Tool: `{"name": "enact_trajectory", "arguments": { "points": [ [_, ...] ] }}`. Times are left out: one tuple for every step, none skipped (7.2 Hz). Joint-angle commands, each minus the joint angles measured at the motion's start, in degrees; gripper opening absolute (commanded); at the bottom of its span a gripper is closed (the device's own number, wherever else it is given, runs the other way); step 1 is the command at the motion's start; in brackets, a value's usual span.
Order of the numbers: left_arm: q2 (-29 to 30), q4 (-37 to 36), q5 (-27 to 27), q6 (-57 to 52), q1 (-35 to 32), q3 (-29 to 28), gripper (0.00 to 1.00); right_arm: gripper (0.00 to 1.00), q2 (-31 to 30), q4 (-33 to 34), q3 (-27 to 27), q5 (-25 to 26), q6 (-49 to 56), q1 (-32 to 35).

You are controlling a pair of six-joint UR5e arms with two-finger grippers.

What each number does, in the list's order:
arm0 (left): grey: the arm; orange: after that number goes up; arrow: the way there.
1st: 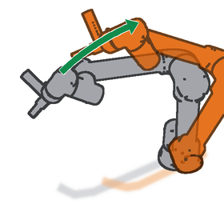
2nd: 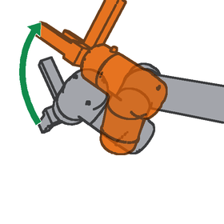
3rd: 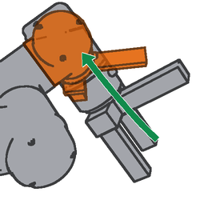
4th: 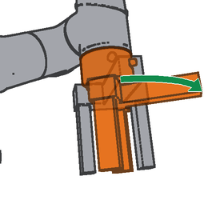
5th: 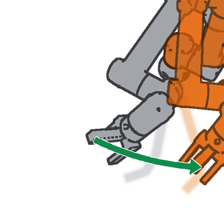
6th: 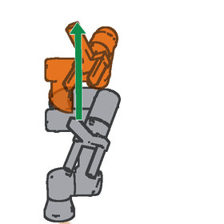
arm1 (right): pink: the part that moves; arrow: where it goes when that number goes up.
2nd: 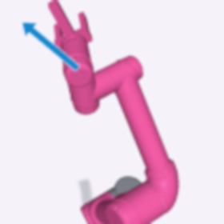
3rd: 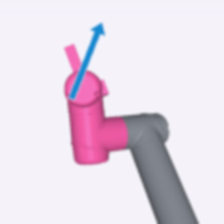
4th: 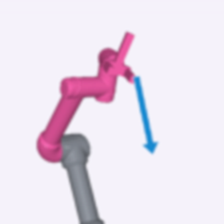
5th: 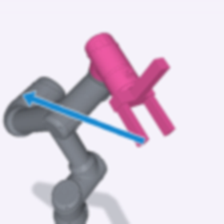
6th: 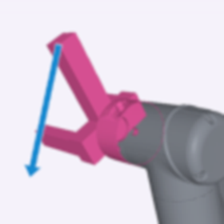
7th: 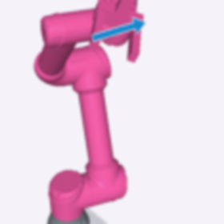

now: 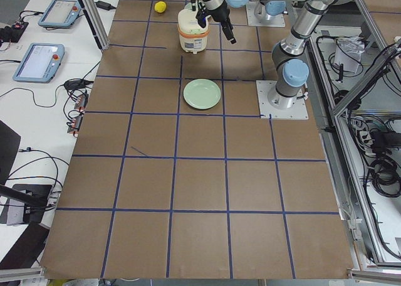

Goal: Press rice cooker button
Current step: 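Lower the right gripper and press down on the green lid button, then lift the right gripper away as the cooker lid springs open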

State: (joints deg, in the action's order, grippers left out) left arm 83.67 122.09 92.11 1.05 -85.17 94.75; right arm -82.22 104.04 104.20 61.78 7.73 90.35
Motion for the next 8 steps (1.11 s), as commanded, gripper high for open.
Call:
{"name": "enact_trajectory", "arguments": {
  "points": [
    [0.00,0.08,0.00,0.00,0.00,0.00,1.00,0.04,-0.13,0.29,0.21,0.18,0.00,0.00],
    [0.00,0.08,0.00,0.00,0.00,0.00,1.00,0.06,-0.31,0.20,-0.57,0.18,-0.17,-0.09],
    [0.00,-0.01,0.00,0.00,0.00,0.00,1.00,0.17,-0.92,-0.32,-1.45,0.44,-0.87,0.00],
    [0.00,0.08,0.00,0.00,0.00,0.00,1.00,0.30,-1.53,-0.67,-2.50,1.23,-0.96,0.00],
    [0.00,-0.01,0.00,0.00,0.00,0.00,1.00,0.46,-2.58,-1.03,-3.65,2.72,-0.62,0.00],
    [0.00,0.08,0.00,0.00,0.00,0.00,1.00,0.67,-2.86,-1.03,-4.96,7.60,-0.26,0.09],
    [0.00,-0.01,0.00,0.00,0.00,0.00,1.00,0.74,-2.86,-1.29,-7.06,9.83,-0.78,0.09],
    [0.00,-0.01,0.00,0.00,0.00,0.00,1.00,0.87,-2.86,-1.82,-9.09,11.42,-0.88,0.00]
  ]
}}
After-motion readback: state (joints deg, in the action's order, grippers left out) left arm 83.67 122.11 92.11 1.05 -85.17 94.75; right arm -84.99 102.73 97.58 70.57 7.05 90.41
